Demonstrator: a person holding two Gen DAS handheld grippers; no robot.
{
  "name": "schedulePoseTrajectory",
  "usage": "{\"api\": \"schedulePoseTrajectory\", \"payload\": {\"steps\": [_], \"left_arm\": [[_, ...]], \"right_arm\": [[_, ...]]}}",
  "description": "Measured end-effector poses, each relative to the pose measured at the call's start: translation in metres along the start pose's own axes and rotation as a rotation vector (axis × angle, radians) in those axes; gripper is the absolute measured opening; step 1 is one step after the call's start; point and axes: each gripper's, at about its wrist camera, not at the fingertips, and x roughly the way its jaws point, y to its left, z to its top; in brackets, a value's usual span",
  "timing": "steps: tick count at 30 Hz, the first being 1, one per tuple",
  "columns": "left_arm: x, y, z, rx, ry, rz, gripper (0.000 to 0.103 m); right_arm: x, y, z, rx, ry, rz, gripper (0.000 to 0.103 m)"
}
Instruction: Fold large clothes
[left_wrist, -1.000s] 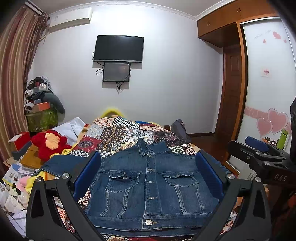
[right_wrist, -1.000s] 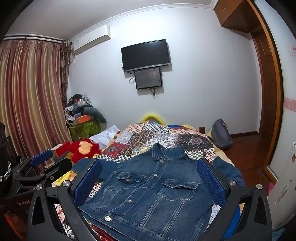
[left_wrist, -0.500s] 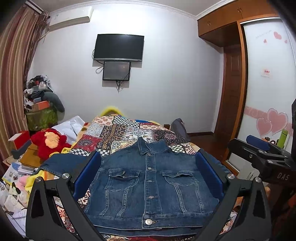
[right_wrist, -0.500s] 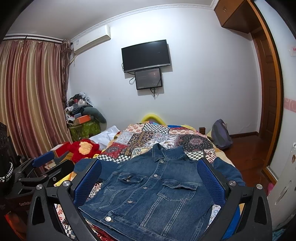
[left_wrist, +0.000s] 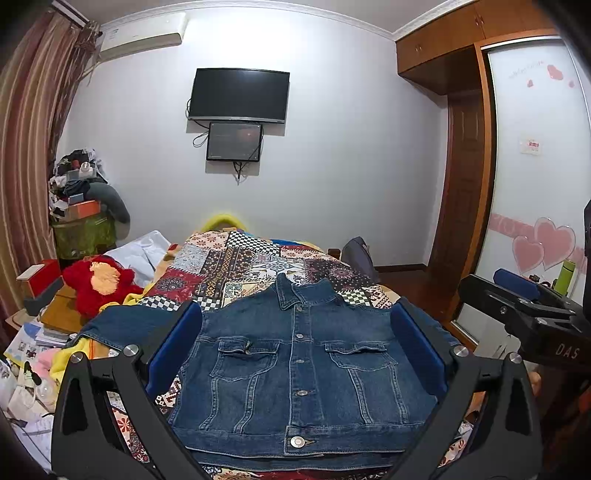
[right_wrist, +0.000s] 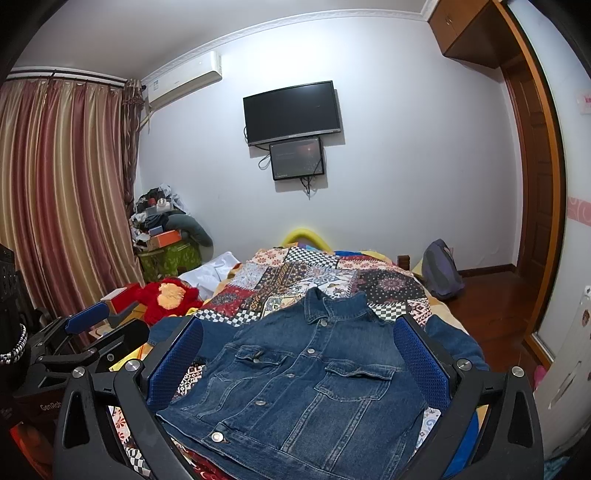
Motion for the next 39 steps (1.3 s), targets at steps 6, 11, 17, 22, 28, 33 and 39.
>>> {"api": "schedulePoseTrajectory", "payload": {"steps": [6, 11, 17, 22, 28, 33, 39], "left_arm": [[-0.001, 0.0, -0.001, -0.002, -0.001, 0.001, 0.103], [-0.001, 0.0, 0.0, -0.002, -0.001, 0.002, 0.103], [-0.002, 0.001, -0.001, -0.004, 0.0, 0.001, 0.103], [0.001, 0.003, 0.002, -0.008, 0.009, -0.007, 0.103], [0.012, 0.007, 0.002, -0.016, 0.022, -0.017, 0.103], [0.033, 0.017, 0.002, -0.026, 0.058, -0.018, 0.103], [0.069, 0.047, 0.002, -0.066, 0.114, -0.005, 0.103]], "right_arm": [[0.0, 0.0, -0.001, -0.001, 0.0, -0.001, 0.103], [0.0, 0.0, -0.001, -0.003, 0.001, -0.001, 0.103], [0.0, 0.001, -0.002, -0.004, 0.001, 0.0, 0.103], [0.002, 0.002, -0.001, -0.002, 0.007, -0.008, 0.103], [0.013, 0.003, -0.001, 0.005, 0.032, -0.018, 0.103], [0.034, 0.005, 0.0, 0.007, 0.067, -0.029, 0.103], [0.077, 0.012, 0.004, -0.013, 0.122, -0.048, 0.103]]}}
